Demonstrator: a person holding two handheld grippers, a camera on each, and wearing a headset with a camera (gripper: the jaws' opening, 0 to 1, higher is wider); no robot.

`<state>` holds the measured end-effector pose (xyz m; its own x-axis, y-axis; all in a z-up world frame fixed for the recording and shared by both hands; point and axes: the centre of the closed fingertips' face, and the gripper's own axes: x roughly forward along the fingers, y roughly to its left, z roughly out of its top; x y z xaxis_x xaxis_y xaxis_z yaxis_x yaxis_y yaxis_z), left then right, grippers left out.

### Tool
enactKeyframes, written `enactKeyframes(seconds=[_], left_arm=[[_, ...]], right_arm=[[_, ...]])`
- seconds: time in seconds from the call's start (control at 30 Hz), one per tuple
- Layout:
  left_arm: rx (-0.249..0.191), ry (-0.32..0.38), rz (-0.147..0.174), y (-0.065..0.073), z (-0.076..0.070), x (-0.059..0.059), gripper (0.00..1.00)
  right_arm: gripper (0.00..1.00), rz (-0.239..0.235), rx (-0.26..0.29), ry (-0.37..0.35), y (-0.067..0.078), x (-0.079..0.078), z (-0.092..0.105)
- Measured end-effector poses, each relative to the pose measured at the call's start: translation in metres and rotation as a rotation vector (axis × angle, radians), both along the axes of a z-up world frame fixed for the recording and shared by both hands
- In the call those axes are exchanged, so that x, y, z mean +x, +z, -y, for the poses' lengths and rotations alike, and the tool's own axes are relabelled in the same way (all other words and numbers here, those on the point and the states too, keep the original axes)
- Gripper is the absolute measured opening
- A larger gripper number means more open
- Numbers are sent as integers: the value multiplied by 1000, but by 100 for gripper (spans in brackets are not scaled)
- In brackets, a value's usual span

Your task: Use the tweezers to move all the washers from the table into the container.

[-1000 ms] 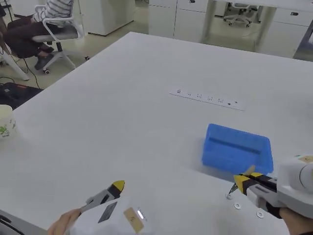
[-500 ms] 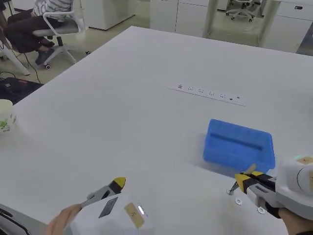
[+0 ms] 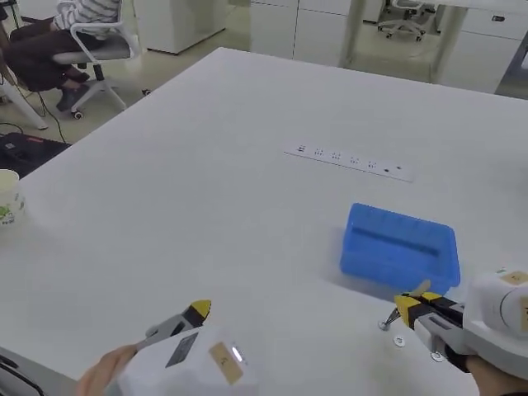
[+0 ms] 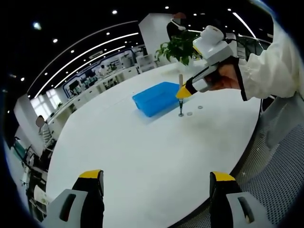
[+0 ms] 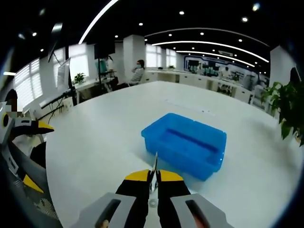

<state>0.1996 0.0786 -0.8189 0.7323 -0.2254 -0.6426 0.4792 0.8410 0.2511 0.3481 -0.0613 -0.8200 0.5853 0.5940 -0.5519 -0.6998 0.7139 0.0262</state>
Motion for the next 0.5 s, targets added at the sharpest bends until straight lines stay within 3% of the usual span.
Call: enactKeyframes(seconds=[0.2, 0.5], left_arm=[[-6, 1, 10, 2, 0, 1, 95], [-11, -2, 11, 3, 1, 0, 95]], right_arm=[[1, -4, -22, 17, 2, -1, 0], [1, 15, -9, 20, 21, -3, 3]])
